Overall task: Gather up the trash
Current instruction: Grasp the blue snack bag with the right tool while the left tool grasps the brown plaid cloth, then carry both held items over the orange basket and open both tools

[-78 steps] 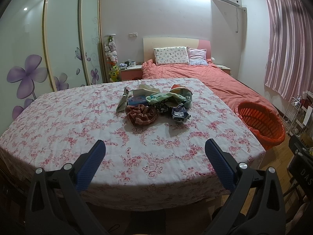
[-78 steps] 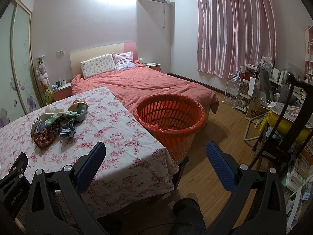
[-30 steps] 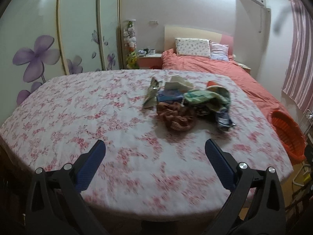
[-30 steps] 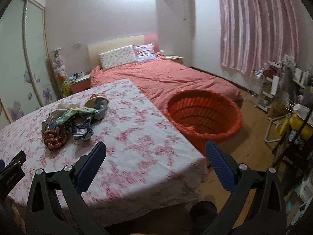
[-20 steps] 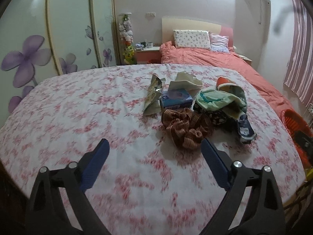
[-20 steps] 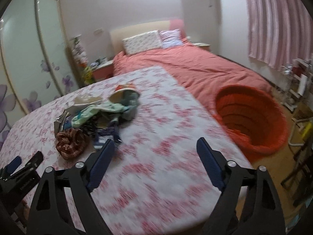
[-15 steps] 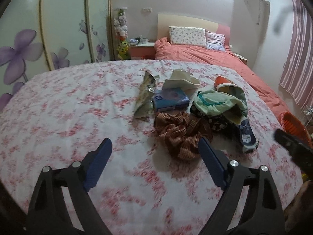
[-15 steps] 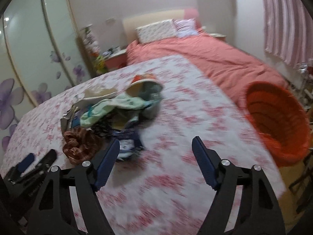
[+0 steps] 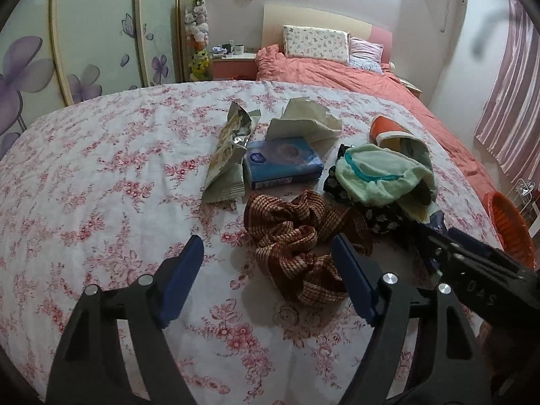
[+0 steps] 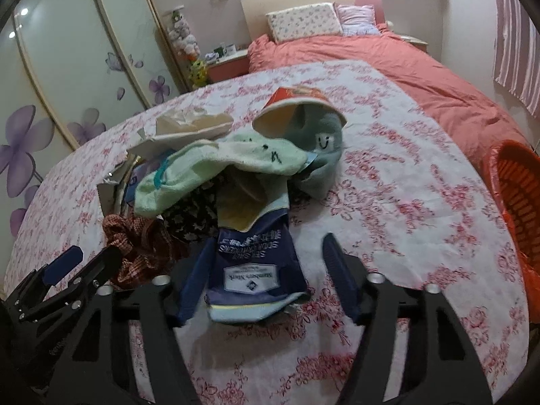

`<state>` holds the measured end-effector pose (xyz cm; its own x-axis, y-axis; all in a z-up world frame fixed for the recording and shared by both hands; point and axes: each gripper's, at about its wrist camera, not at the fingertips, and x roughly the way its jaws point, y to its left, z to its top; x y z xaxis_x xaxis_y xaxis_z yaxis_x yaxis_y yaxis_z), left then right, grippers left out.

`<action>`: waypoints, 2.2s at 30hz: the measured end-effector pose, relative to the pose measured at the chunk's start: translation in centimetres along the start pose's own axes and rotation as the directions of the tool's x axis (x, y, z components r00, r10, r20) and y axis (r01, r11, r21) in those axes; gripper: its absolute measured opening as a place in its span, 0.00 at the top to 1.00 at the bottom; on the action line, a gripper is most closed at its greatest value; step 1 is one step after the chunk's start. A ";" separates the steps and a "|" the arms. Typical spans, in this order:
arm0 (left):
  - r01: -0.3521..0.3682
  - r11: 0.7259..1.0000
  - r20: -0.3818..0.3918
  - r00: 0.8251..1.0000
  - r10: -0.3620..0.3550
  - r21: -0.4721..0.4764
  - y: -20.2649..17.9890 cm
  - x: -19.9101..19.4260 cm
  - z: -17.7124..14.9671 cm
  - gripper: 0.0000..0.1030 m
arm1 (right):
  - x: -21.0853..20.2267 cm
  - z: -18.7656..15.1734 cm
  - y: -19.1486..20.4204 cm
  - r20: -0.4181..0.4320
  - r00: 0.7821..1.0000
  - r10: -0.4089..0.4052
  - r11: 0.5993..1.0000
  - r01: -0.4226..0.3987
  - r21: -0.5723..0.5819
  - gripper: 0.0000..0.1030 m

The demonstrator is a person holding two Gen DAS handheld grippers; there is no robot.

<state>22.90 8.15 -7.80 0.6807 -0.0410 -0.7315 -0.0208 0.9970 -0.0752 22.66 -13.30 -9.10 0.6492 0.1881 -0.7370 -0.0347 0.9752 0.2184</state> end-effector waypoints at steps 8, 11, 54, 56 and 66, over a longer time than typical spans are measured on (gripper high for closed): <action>0.026 1.000 -0.038 0.999 -0.026 0.008 -0.7 1.3 0.1 0.34 | -1.0 -0.7 -1.5 0.015 1.000 0.008 1.000 -0.008 0.010 0.61; 0.047 0.999 -0.048 0.998 -0.047 0.002 -0.9 1.7 0.2 0.38 | -1.5 -1.0 -2.2 0.019 1.000 -0.010 1.000 0.009 0.024 0.63; 0.249 0.960 0.187 0.944 -0.270 0.127 -8.9 -12.3 2.1 0.78 | -13.4 -2.1 -9.5 0.258 0.961 -0.099 0.989 0.067 0.132 0.74; 0.272 0.951 0.188 0.936 -0.297 0.145 -10.3 -12.6 2.2 0.78 | -14.1 -2.2 -10.5 0.273 0.954 -0.127 0.985 0.089 0.147 0.74; 0.421 0.870 0.115 0.880 -0.460 0.259 -20.7 -11.4 2.3 0.78 | -15.0 -2.5 -18.5 0.285 0.921 -0.264 0.933 0.169 0.316 0.74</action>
<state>17.27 -11.83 3.70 0.6929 -0.4870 -0.5317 0.4577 0.8669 -0.1976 11.61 -33.91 -3.69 0.8241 -0.1169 -0.5542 0.3179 0.9053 0.2817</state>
